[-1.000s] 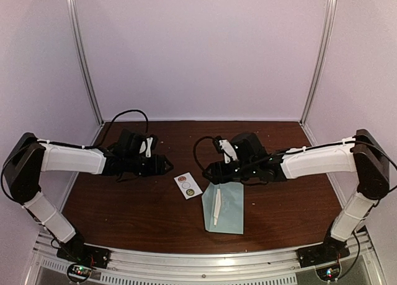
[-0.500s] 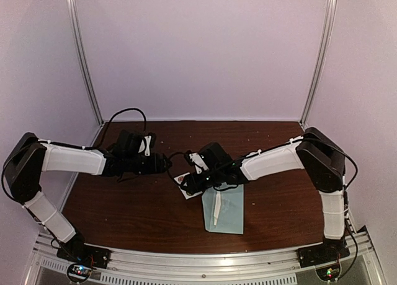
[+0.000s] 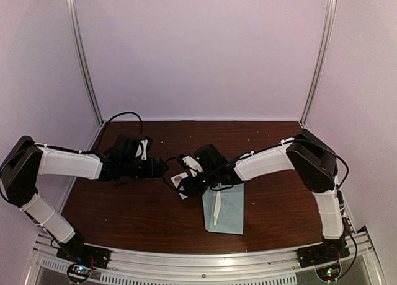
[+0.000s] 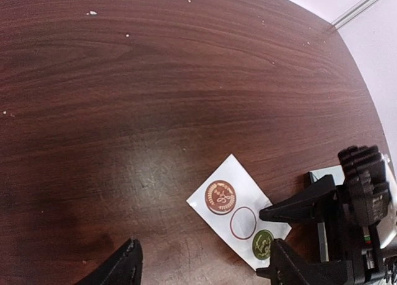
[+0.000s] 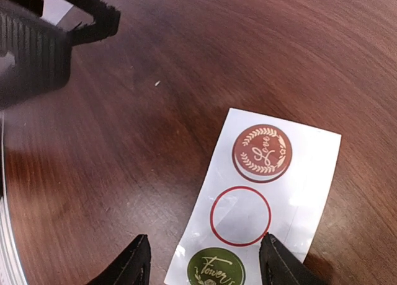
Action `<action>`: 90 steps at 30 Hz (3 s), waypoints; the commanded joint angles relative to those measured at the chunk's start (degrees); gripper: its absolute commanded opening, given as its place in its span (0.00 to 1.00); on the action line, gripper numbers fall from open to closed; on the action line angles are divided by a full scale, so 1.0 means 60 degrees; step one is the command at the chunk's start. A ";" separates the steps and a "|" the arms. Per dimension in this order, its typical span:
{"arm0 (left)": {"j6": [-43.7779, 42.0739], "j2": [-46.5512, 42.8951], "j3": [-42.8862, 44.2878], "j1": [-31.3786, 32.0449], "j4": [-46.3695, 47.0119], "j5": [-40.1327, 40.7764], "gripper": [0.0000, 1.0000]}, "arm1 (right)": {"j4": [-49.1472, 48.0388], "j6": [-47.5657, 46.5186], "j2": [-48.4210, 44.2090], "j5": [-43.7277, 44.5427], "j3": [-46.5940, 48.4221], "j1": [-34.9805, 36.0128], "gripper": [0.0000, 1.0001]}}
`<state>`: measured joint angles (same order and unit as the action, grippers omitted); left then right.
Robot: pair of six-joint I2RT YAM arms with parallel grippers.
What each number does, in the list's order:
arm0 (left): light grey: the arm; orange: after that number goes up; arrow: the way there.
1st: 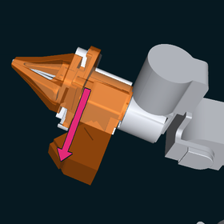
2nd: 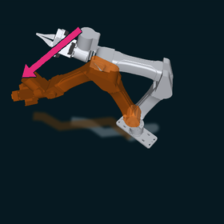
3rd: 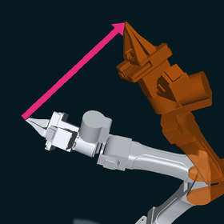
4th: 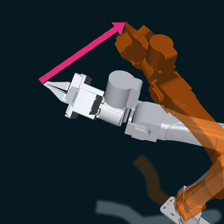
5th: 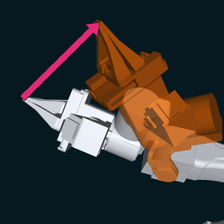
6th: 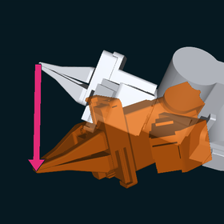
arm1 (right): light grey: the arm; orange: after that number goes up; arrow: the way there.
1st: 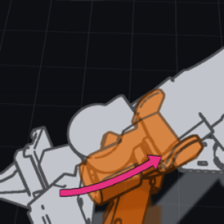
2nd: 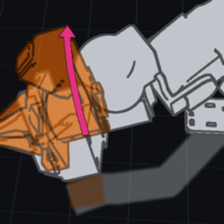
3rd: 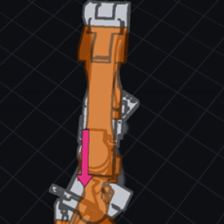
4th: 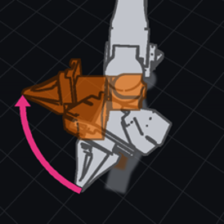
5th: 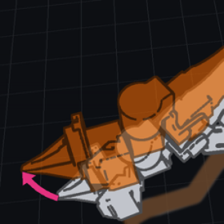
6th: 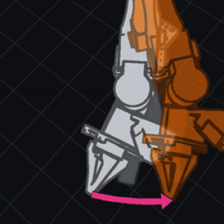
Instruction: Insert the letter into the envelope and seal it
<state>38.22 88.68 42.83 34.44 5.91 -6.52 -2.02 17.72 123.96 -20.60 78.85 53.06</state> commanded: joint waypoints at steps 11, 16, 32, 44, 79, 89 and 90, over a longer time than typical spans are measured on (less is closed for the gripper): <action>0.0228 -0.1811 -0.1022 -0.0115 -0.0591 0.0719 0.72 | 0.1726 -0.2467 0.0579 -0.1848 0.0297 0.1475 0.60; 0.0429 -0.2486 -0.1452 -0.0114 -0.0739 0.0895 0.72 | 0.1843 -0.2516 0.0195 -0.2111 0.0004 0.1890 0.59; 0.0406 -0.2484 -0.1341 -0.0114 -0.0763 0.0244 0.73 | -0.0280 0.0439 -0.1842 -0.1633 -0.1669 0.2421 0.61; 0.0090 -0.1771 -0.1045 -0.0114 -0.0416 -0.0574 0.73 | -0.0780 0.0965 -0.1301 -0.1947 -0.1877 0.2634 0.60; 0.0297 -0.1296 -0.1400 -0.0218 -0.0053 -0.0937 0.73 | 0.0480 0.1265 -0.0230 0.0236 -0.0561 0.0790 0.57; 0.0310 -0.0648 -0.1027 -0.0537 -0.0058 -0.1053 0.73 | 0.0357 0.1187 -0.1433 -0.0715 -0.1320 0.1251 0.59; 0.0321 -0.0576 -0.0991 -0.0539 -0.0007 -0.1090 0.73 | 0.0237 0.1286 -0.1461 -0.0722 -0.1366 0.1283 0.59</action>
<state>39.79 82.91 34.68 31.97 3.42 -11.81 -0.75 24.47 118.34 -22.61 72.20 59.09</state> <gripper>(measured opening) 0.729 0.589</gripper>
